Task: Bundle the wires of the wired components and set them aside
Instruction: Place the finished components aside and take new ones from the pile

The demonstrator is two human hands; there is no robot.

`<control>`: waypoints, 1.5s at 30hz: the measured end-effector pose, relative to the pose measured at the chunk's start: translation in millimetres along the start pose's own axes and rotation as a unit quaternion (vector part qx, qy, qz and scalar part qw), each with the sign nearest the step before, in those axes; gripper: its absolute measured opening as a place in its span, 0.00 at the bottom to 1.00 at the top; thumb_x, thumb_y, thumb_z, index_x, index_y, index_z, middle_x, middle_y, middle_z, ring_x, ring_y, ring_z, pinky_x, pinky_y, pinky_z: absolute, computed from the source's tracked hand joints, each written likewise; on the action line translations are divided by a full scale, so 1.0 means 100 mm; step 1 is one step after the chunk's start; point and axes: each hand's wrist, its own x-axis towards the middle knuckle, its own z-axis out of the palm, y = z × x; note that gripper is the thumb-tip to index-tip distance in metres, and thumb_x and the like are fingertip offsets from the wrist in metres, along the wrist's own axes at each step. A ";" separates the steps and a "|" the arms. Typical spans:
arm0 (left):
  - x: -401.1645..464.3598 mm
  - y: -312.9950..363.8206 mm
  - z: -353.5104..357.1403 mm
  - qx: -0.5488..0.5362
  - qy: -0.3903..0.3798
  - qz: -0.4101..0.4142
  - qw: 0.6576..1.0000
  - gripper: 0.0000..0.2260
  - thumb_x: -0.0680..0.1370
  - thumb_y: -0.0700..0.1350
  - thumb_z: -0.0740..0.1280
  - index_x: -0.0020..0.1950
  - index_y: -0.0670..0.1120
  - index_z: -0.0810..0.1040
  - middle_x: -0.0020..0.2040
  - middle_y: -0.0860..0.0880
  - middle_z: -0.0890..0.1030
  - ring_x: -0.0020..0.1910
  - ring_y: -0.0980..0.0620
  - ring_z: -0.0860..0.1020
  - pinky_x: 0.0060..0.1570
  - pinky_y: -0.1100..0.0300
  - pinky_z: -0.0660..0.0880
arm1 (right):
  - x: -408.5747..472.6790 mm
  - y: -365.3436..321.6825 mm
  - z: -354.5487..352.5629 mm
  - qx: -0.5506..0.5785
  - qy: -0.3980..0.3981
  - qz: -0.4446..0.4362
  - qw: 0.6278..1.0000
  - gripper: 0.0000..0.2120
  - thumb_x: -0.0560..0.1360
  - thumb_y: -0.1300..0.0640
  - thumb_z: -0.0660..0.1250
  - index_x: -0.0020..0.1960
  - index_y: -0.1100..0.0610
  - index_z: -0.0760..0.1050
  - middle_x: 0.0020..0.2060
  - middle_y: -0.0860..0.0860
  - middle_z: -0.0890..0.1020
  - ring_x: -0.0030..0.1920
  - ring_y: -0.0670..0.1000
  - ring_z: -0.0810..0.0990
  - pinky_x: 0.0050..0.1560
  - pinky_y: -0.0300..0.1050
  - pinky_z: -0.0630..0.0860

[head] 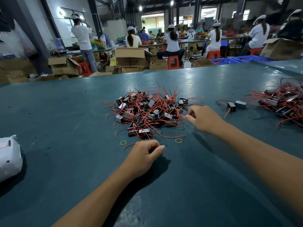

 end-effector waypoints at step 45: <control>0.02 -0.05 0.00 0.003 0.094 0.045 0.995 0.20 0.82 0.50 0.66 0.35 0.51 0.60 0.28 0.56 0.63 0.30 0.56 0.59 0.29 0.62 0.57 | 0.09 -1.00 0.32 0.252 -0.057 -0.046 0.965 0.13 0.76 0.48 0.70 0.44 0.59 0.81 0.39 0.54 0.84 0.39 0.51 0.80 0.39 0.45 0.73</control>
